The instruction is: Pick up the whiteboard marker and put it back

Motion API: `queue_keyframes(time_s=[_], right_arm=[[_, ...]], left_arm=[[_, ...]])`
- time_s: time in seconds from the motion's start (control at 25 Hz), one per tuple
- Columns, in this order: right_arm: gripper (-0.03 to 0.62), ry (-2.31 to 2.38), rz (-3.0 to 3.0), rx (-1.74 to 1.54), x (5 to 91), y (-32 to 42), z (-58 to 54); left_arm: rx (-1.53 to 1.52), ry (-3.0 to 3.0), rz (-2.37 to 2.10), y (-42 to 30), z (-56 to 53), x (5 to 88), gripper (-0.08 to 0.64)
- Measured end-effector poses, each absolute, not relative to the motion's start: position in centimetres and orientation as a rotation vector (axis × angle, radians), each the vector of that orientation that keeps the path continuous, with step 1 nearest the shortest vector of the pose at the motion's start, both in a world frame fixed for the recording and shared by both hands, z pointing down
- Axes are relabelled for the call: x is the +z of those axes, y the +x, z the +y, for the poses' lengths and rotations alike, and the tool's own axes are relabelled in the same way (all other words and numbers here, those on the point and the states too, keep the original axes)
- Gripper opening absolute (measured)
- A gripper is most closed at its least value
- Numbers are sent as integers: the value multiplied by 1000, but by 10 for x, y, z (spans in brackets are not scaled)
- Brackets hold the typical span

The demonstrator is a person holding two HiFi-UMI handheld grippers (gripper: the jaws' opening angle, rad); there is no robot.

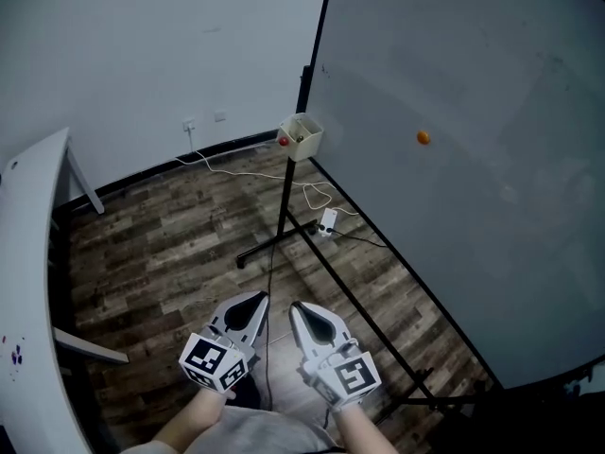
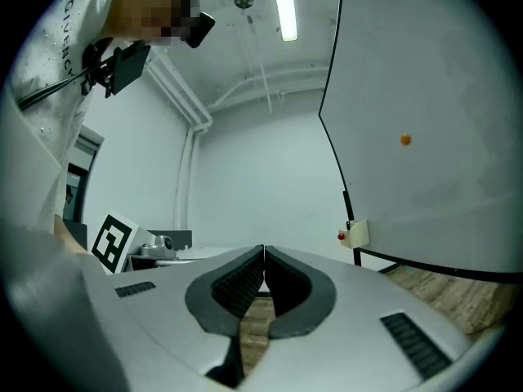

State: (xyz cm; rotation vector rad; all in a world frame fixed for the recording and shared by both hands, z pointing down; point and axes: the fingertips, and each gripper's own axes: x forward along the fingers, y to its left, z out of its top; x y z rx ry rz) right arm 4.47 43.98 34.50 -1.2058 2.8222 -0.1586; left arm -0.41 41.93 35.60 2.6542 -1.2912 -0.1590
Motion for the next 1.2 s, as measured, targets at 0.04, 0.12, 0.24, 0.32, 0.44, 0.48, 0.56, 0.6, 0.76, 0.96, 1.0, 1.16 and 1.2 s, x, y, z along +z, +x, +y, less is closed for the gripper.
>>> queue_keyframes(time_s=[0.04,0.12,0.24,0.32,0.44,0.48,0.56,0.6,0.76,0.96,1.0,1.16,1.2], right_arm=[[18,-1213,2822,-159,345,42,426],[18,-1230,2803,-143,340,37,397],[18,-1270,2783,-130,338,29,359],[18,-1294,2771,-142,341,24,338],[18,-1318,2756,-152,345,15,311],[18,-1331,2752,-153,346,13,302],[18,-1362,2745,-153,349,8,283],[18,-1374,2738,-148,349,5,274],[18,-1409,2710,-128,346,-5,250],[18,-1447,2725,-139,355,-8,235],[18,-1455,2727,-157,358,-8,233],[18,-1445,2710,-160,357,-13,222],[18,-1436,2717,-160,358,-14,219]], left_arm=[[-159,2661,-1286,-6,405,354,15],[-159,2672,-1278,-11,377,351,15],[-156,2690,-1255,-19,339,352,15],[-149,2695,-1236,-23,318,356,15],[-144,2706,-1203,-30,289,358,15],[-142,2711,-1191,-33,279,358,15],[-141,2718,-1171,-38,259,359,15],[-140,2722,-1160,-41,250,358,15],[-151,2745,-1116,-50,224,359,15],[-147,2723,-1092,-53,207,368,15],[-142,2714,-1084,-53,206,371,15],[-139,2692,-1078,-54,200,380,15],[-140,2686,-1087,-55,197,381,15]])
